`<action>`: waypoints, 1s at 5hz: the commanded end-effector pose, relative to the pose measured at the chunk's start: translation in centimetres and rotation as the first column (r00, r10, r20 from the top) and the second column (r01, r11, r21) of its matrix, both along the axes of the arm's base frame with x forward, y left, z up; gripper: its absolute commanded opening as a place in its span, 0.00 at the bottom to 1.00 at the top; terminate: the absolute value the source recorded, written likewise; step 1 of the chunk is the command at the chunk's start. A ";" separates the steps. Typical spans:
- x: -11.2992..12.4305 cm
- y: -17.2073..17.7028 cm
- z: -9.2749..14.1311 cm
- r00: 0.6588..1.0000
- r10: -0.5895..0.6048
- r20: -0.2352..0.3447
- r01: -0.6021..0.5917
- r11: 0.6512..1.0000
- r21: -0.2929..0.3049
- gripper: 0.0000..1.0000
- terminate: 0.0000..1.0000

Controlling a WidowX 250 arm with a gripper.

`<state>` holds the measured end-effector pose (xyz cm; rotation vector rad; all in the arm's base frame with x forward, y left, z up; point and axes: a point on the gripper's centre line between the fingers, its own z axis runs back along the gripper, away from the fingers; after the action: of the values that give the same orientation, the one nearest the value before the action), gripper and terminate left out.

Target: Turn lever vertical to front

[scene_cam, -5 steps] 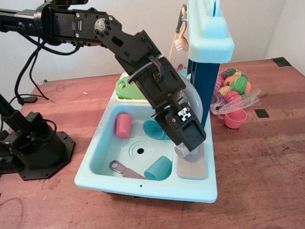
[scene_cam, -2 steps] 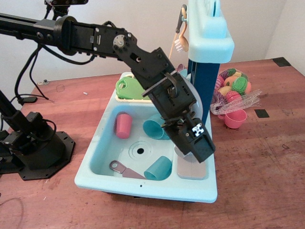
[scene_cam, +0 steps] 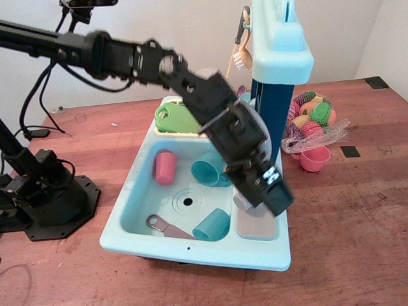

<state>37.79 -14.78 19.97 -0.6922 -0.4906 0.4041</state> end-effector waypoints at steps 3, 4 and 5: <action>-4.3 6.6 -1.1 0.994 0.110 -0.003 -0.110 0.993 0.046 1.00 0.00; -3.9 6.4 -2.9 0.995 0.091 -0.041 -0.090 0.995 0.044 1.00 0.00; -4.7 6.3 -4.5 0.992 0.068 -0.109 -0.065 0.997 0.034 1.00 0.00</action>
<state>31.93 -8.68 14.15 -0.5959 -0.3419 0.4925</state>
